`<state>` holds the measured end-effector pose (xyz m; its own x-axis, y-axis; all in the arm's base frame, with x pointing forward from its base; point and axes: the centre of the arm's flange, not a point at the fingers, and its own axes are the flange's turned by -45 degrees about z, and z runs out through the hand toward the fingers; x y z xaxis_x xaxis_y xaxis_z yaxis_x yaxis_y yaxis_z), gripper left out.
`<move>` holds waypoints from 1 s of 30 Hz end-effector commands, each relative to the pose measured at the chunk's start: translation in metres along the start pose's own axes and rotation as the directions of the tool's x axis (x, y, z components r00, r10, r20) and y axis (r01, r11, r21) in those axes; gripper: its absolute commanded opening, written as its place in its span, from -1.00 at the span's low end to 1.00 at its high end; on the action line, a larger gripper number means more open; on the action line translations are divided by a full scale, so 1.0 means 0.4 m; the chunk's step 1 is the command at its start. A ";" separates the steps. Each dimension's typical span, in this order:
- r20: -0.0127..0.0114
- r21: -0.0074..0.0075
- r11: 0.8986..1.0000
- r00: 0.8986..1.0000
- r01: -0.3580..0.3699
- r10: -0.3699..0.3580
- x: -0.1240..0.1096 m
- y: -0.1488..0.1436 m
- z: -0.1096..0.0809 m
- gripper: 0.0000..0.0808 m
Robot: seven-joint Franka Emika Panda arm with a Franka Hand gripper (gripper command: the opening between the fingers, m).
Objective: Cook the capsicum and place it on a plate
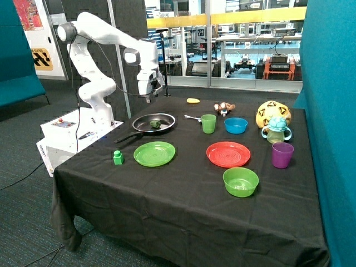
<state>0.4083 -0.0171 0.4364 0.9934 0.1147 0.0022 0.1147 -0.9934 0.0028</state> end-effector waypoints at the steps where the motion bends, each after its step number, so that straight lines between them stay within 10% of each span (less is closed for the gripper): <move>1: 0.002 0.003 0.998 0.998 0.063 -0.063 -0.016 -0.027 -0.037 0.94; 14: 0.002 0.003 0.996 0.996 0.092 -0.092 0.010 -0.067 -0.046 0.93; 30: 0.002 0.003 0.999 0.999 -0.049 0.049 -0.016 0.021 0.026 0.92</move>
<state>0.4061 -0.0111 0.4429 0.9897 0.1432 -0.0077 0.1432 -0.9897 -0.0044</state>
